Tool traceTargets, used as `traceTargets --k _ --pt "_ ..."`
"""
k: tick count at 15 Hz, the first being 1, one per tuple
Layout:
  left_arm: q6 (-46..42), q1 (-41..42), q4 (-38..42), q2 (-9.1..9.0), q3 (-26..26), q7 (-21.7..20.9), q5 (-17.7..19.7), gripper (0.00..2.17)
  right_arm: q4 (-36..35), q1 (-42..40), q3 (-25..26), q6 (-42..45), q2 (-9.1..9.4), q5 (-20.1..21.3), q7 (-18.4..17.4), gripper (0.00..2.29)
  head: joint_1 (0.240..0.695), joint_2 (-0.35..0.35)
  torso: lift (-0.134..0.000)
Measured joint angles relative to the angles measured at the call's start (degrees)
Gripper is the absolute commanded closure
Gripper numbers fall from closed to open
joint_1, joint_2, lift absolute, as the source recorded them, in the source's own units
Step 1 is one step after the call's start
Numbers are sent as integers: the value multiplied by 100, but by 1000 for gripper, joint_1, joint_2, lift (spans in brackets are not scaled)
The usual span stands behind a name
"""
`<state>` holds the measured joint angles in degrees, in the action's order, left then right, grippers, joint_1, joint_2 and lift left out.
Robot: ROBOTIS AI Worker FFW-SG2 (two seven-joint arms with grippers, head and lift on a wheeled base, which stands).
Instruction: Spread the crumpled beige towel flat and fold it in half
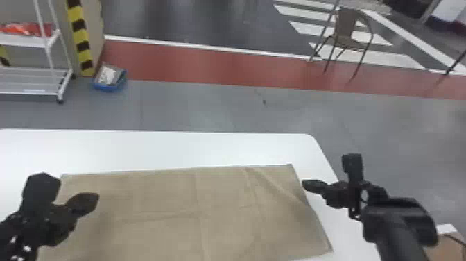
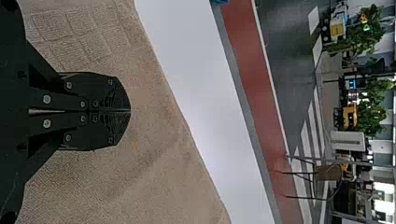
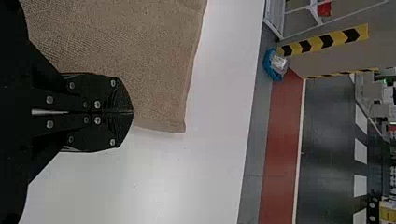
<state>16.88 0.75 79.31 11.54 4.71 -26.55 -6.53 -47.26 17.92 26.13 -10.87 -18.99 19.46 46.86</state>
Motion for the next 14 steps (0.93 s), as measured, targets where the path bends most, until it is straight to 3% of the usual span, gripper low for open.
traceTargets --k 7,14 --pt "-22 -47 -220 57 118 149 -275 1889 -55 -164 -170 -70 28 5 -1 1426 695 -268 0" --pt "-87 -48 -342 123 130 196 -305 1889 -52 -214 -362 -164 37 14 1 1426 695 -248 0"
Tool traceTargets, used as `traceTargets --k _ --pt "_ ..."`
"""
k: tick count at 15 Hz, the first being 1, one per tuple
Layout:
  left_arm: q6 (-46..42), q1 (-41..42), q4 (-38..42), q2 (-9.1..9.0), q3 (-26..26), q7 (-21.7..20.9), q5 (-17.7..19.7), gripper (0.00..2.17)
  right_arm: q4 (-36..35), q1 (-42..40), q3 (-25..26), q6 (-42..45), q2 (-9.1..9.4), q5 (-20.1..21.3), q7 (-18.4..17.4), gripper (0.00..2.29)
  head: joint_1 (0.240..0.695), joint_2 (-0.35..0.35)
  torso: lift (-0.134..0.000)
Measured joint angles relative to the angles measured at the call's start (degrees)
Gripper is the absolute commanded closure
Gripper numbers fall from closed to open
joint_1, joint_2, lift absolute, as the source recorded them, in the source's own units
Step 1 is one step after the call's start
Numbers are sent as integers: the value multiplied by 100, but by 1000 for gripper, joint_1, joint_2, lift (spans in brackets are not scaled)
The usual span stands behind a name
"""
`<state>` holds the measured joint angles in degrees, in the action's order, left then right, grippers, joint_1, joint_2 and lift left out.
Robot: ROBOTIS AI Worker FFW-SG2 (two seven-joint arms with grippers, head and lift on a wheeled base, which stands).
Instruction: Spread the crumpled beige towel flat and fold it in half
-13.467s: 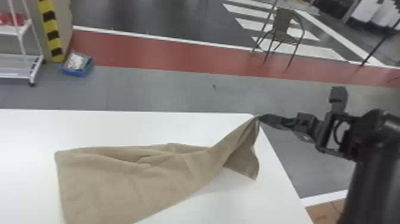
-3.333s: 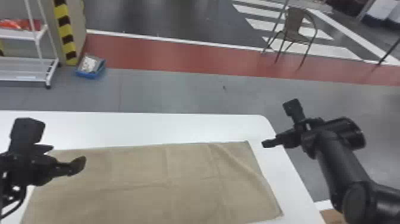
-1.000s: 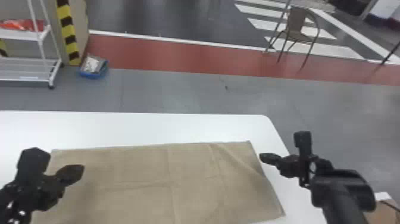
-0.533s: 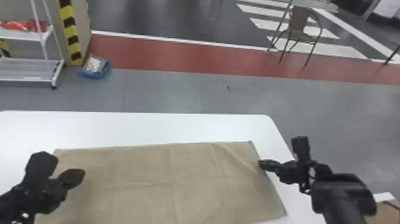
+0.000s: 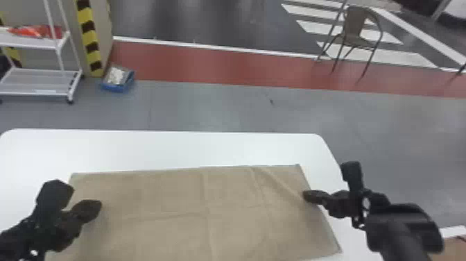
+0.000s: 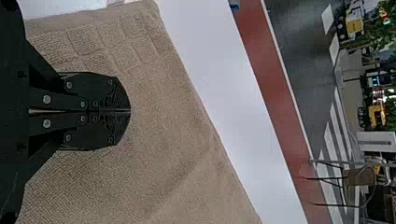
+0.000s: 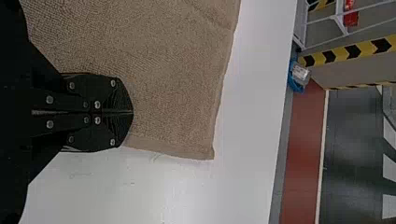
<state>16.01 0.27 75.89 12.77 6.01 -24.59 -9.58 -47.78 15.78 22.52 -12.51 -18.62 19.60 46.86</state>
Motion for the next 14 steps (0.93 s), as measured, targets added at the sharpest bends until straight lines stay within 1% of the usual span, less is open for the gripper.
traceTargets --k 4,6,10,11,14 --pt "-40 34 -12 24 5 -1 0 1889 -78 -122 -12 -96 0 -14 16 1426 695 -250 0" --pt "-48 78 -11 54 -2 -1 0 1889 -176 -197 41 -178 -1 -70 110 1430 695 -250 0" --pt "-59 247 86 99 -72 -27 8 1889 -380 -346 113 -312 -1 -126 188 1433 695 -252 0" --pt "-60 297 117 117 -87 -28 13 1889 -438 -372 134 -358 0 -128 211 1480 695 -252 0" --pt "-60 408 169 155 -118 -37 25 1889 -494 -388 148 -461 1 -124 219 1480 695 -252 0"
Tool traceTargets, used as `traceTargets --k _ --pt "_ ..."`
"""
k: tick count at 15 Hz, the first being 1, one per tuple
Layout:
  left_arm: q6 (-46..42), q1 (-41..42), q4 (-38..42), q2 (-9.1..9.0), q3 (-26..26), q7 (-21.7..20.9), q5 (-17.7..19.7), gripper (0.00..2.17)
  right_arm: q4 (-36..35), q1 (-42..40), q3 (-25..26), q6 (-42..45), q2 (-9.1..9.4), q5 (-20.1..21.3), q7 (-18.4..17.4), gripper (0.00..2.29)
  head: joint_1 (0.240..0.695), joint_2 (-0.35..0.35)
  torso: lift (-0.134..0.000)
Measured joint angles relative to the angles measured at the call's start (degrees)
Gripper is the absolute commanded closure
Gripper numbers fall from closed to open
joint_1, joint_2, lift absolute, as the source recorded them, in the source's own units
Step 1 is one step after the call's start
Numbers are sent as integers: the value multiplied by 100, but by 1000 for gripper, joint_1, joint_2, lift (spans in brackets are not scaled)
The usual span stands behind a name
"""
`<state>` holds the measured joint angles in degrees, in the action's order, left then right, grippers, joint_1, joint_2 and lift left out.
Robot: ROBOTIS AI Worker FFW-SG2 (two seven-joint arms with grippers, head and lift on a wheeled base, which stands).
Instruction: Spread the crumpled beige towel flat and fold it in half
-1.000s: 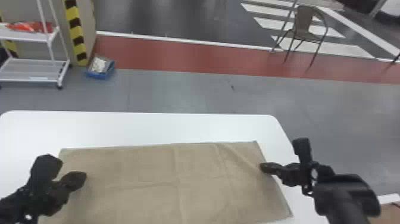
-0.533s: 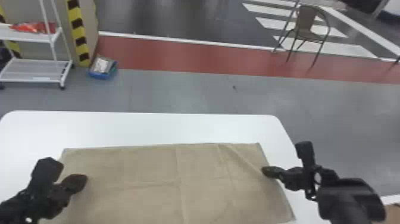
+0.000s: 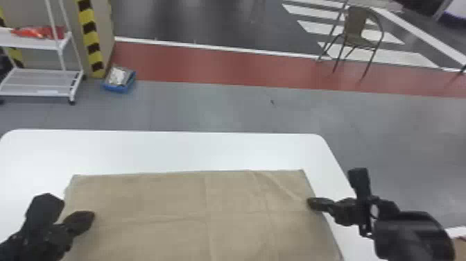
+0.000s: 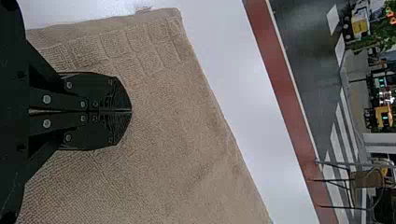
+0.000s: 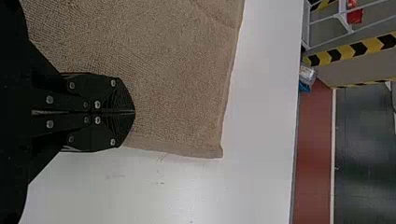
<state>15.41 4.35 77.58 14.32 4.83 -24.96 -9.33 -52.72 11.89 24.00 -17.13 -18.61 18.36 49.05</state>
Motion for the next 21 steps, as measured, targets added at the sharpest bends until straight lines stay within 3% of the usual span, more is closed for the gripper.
traceTargets --k 7,8,9,11,12,13,16,21 --pt "-52 314 217 42 -222 -26 48 1882 0 147 -90 -133 -1 94 -1 1480 695 -234 0" --pt "-106 344 287 42 -264 -17 83 1713 -19 152 -97 -185 1 96 -1 1477 695 -232 0" --pt "-134 361 409 40 -298 -29 147 1382 -108 153 -93 -285 19 94 16 1477 695 -231 0" --pt "-99 367 649 13 -399 -171 267 326 -354 143 16 -474 112 32 136 1426 695 -226 0" --pt "-29 337 757 -10 -450 -259 321 53 -607 70 125 -531 199 -11 172 1133 695 -224 0" --pt "30 287 820 -21 -479 -318 378 33 -872 -10 216 -604 293 -35 193 1015 695 -222 0" --pt "114 -129 774 -87 -476 -294 489 56 -1342 -27 346 -991 433 -127 250 1008 695 -211 0" --pt "-181 -1373 -700 -149 -150 -189 221 93 -1368 179 364 -994 437 -162 253 1008 695 -197 0"
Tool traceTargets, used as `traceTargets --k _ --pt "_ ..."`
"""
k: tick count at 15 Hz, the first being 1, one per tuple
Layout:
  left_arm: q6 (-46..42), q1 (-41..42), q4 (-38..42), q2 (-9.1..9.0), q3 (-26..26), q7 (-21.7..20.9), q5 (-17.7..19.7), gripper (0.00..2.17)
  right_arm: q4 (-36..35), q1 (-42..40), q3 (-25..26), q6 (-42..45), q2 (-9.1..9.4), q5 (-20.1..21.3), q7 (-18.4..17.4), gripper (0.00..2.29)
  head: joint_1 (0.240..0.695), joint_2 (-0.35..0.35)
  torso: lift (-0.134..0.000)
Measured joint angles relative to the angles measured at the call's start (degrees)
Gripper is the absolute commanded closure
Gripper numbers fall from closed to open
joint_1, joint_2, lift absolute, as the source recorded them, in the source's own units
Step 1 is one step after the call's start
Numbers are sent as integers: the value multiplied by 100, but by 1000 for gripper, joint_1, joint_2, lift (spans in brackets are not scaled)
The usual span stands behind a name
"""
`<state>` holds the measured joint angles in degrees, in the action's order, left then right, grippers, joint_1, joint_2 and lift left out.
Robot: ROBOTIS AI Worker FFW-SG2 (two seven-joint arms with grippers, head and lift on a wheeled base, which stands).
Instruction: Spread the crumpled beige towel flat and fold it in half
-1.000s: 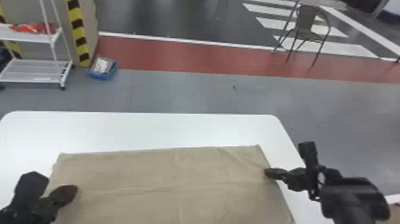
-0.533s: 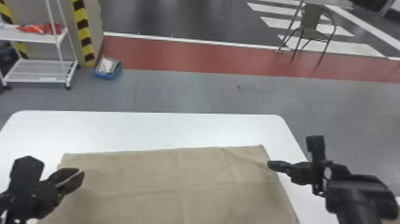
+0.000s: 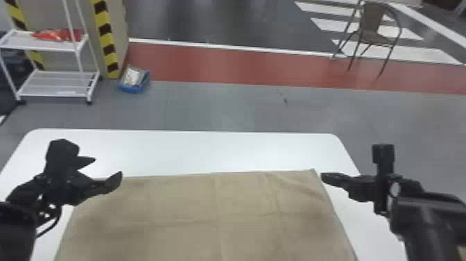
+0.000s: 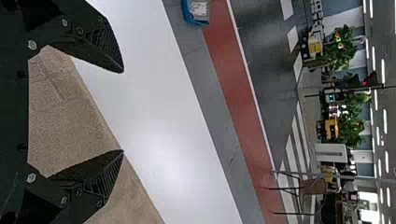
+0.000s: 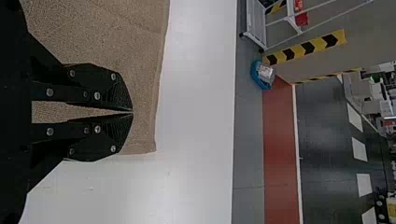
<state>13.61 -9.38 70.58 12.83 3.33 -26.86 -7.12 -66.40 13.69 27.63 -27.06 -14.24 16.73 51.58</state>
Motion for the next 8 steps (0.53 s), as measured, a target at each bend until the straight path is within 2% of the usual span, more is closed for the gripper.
traceTargets --k 4,5,8 --pt "73 -640 -863 35 169 -131 -491 286 0 54 28 173 -7 -43 60 1008 695 -182 0" --pt "124 -736 -1024 53 182 -185 -586 404 -1 54 48 224 -7 -51 76 1008 695 -172 0" --pt "264 -1013 -1436 137 208 -448 -690 417 -2 55 80 361 -10 -56 81 1008 695 -162 0"
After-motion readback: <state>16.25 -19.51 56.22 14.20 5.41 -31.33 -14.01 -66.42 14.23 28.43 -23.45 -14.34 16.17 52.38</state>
